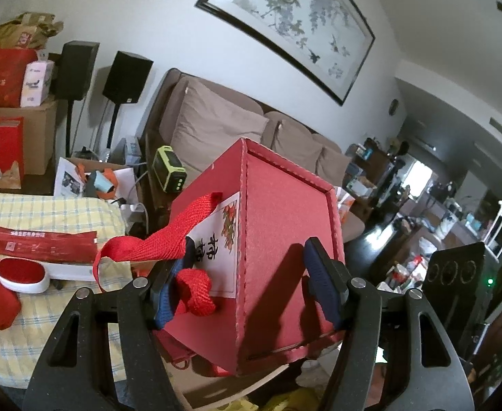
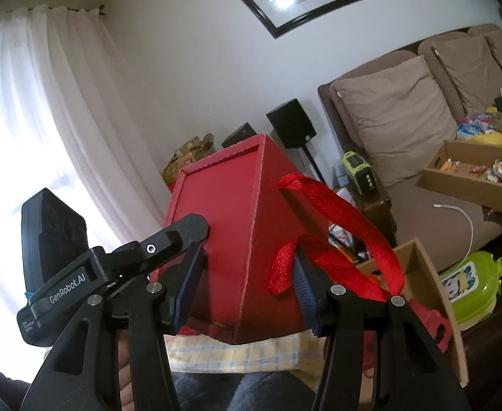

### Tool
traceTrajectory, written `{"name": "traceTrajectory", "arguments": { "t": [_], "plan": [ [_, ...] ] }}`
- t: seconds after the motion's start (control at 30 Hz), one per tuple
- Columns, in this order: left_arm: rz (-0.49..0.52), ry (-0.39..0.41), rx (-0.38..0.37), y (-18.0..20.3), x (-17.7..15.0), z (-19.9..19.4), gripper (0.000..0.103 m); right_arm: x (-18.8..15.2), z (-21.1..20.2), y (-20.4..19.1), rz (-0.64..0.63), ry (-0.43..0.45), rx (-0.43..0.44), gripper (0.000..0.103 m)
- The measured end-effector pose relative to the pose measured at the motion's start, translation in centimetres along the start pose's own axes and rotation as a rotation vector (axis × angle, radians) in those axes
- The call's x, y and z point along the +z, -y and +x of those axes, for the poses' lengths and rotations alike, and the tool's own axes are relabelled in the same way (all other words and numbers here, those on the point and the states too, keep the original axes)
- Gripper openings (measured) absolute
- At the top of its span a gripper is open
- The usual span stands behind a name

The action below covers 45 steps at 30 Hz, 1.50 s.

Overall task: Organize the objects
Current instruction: 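Carry the red box bag with both grippers toward the floor cardboard box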

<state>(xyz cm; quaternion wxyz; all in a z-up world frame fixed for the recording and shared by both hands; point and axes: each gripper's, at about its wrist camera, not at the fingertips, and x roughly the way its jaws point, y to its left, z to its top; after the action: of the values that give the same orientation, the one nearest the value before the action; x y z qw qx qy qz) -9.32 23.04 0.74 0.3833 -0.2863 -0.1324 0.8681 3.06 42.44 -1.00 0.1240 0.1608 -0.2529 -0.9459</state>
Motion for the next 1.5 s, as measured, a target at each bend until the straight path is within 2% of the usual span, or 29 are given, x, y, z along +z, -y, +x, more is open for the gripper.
{"name": "traceTrajectory", "arguments": {
  "t": [0.53,1.5],
  "plan": [
    [0.01,-0.017,-0.037,1.7,0.0,1.8,0.063,0.9,-1.9,1.0,-0.012,0.029,-0.068,0.053],
    [-0.026,-0.084,-0.012,0.5,-1.7,5.2,0.063,-0.1,0.0,3.5,0.035,-0.036,-0.118,0.053]
  ]
}}
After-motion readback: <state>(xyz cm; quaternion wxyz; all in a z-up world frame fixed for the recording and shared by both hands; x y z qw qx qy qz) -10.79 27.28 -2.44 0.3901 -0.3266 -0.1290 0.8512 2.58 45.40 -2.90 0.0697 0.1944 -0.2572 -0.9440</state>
